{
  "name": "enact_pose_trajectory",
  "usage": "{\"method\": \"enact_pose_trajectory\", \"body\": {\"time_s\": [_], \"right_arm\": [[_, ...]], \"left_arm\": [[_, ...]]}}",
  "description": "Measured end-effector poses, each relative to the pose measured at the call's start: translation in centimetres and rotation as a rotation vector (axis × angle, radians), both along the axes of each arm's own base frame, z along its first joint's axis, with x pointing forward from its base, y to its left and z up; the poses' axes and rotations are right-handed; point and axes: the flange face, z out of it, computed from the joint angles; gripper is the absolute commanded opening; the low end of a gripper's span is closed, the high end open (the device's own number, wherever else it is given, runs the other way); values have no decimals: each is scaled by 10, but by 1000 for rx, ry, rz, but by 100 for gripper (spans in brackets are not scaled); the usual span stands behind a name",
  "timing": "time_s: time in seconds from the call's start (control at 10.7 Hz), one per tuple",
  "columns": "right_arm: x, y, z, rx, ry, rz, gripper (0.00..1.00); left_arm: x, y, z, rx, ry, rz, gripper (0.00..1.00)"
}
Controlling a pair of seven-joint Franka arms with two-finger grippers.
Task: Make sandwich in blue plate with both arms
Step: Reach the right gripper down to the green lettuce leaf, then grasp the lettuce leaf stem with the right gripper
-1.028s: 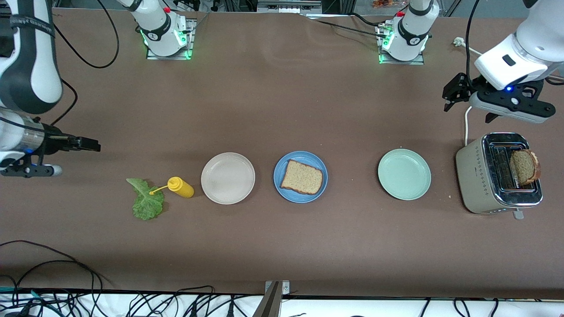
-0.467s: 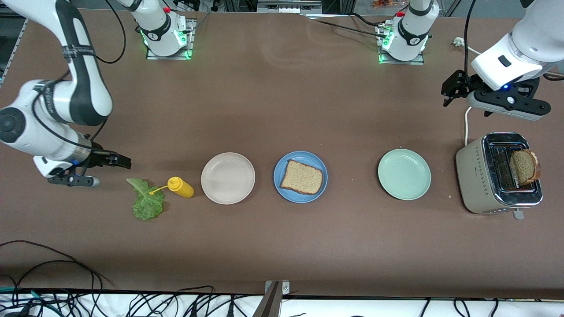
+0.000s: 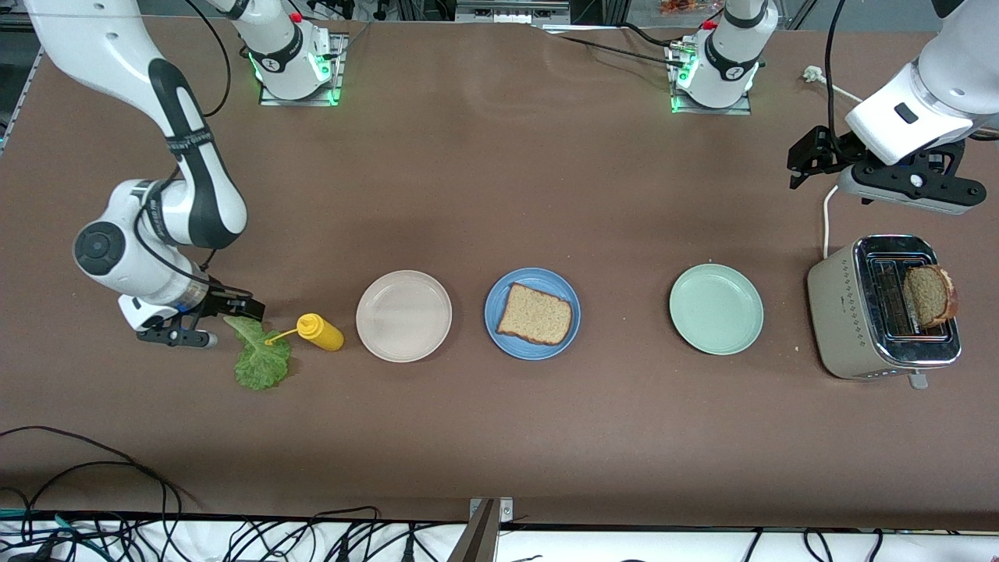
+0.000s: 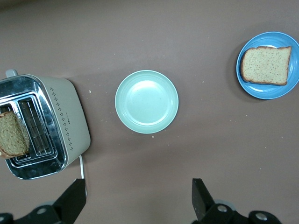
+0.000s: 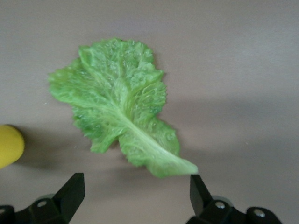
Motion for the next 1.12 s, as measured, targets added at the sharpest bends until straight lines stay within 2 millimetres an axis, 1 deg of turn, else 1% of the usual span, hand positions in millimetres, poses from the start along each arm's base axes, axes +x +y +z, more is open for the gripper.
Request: {"method": "enact_pose_trajectory", "body": {"time_s": [0.19,0.28,0.47,0.56,0.65,0.75,0.93,1.03,1.12], "right_arm": [[1,1,-26,-4,-4,-9,100],[2,3,-33,-5,-7,-7,100],[5,5,-37,-4,-11,-4,100],[6,5,-38,-5,-11,-6,87],[6,4,-42,-5,-7,-7,68],[7,4,-47,-7,-12,-9,53],[9,4,-55,-8,-14,-13,34],[11,4,-56,-8,-17,-19,11],[14,5,-56,-8,-22,-22,0]], "left_arm": [[0,0,0,0,0,1,100],[0,0,0,0,0,1,100],[0,0,0,0,1,4,100],[0,0,0,0,1,6,100],[0,0,0,0,1,8,100],[0,0,0,0,1,10,100],[0,0,0,0,1,12,100],[0,0,0,0,1,12,100],[0,0,0,0,1,13,100]]}}
